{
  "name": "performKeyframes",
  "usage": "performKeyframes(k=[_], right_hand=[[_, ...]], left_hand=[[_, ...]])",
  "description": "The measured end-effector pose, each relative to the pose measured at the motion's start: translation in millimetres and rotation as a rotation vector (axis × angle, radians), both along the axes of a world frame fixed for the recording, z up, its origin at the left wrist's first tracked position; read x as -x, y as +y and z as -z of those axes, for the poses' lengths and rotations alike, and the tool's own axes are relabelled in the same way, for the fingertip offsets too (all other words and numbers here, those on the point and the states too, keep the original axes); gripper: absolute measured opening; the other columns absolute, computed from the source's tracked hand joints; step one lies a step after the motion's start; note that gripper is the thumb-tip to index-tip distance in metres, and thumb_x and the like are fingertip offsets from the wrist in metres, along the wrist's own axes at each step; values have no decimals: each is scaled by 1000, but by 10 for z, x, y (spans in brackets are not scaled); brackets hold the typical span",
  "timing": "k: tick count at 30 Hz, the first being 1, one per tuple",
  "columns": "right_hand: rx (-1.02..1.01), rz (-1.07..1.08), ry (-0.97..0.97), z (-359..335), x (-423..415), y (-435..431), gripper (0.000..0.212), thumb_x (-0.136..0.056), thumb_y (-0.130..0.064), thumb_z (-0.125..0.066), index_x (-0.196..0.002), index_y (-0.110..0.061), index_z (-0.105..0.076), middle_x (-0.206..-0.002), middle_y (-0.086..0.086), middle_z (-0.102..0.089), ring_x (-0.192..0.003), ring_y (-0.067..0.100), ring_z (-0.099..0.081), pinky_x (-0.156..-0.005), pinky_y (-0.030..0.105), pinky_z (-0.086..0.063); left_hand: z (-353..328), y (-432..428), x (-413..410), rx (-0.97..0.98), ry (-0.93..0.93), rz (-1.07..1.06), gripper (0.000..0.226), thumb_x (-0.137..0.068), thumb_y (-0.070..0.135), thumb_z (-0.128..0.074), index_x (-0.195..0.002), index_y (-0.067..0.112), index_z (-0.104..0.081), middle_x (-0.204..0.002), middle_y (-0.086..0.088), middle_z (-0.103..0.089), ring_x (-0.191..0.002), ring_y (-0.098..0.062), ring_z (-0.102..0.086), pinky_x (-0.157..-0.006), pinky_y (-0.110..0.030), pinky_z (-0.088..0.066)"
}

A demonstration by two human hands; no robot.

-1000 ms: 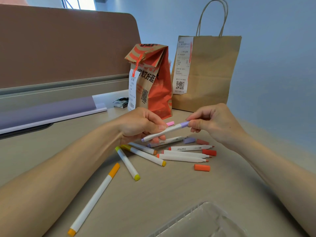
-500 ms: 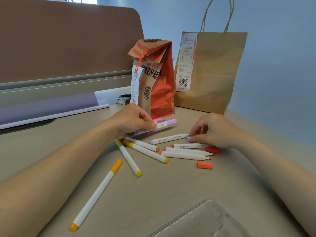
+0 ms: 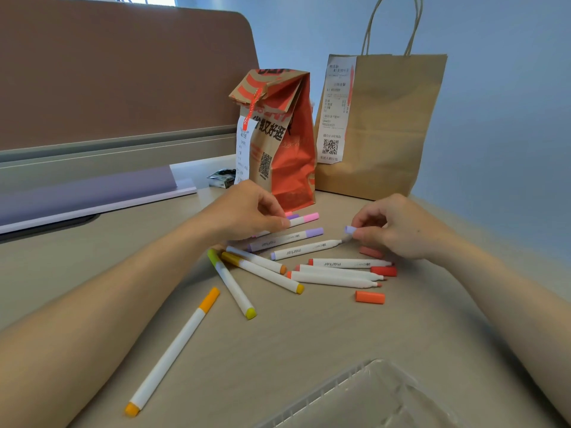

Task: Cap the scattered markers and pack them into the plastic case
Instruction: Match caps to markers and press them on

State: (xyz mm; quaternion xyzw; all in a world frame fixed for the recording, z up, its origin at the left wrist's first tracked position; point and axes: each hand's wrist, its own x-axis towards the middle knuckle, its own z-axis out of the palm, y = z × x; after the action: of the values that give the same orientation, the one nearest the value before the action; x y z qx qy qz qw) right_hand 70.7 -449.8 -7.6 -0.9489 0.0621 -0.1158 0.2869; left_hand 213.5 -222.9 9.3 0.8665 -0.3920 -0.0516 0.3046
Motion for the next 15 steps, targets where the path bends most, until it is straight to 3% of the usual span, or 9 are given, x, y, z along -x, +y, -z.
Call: performKeyframes(k=[3,6,8,15], right_hand=[[-79,31,-32,-7,31,-30,14,-84,-36,-74,-85,-22,-76,-74,-1,-73,-65,12,-60,-63,22,-44],[-272,55,-20,-24,54,-49,4,-83,-19,-77,-87,-18,-76,-74,2,-74,-65,9,-61,-66,23,-50],[-312,63,0,-25,63,-70,10,-83,-8,-76,-89,-16,-77,-78,5,-76,-68,12,-65,-70,25,-54],[-341,89,-22,-34,82,-89,19,-81,2,-75,-84,-17,-77,-71,-1,-73,-67,8,-66,-72,20,-55]], left_hand=[[34,-44,70,-105,-43,90,12,-81,39,-77,-83,27,-79,-78,13,-72,-77,-2,-64,-68,-21,-51],[84,-79,117,-221,-138,121,18,-78,44,-79,-83,27,-78,-77,11,-71,-77,-6,-63,-63,-22,-49],[117,-94,132,-269,-191,135,20,-78,44,-78,-84,25,-77,-77,10,-69,-74,-8,-61,-59,-18,-44],[145,-97,116,-213,-324,153,19,-86,42,-71,-88,24,-76,-81,13,-68,-72,-2,-57,-61,-20,-43]])
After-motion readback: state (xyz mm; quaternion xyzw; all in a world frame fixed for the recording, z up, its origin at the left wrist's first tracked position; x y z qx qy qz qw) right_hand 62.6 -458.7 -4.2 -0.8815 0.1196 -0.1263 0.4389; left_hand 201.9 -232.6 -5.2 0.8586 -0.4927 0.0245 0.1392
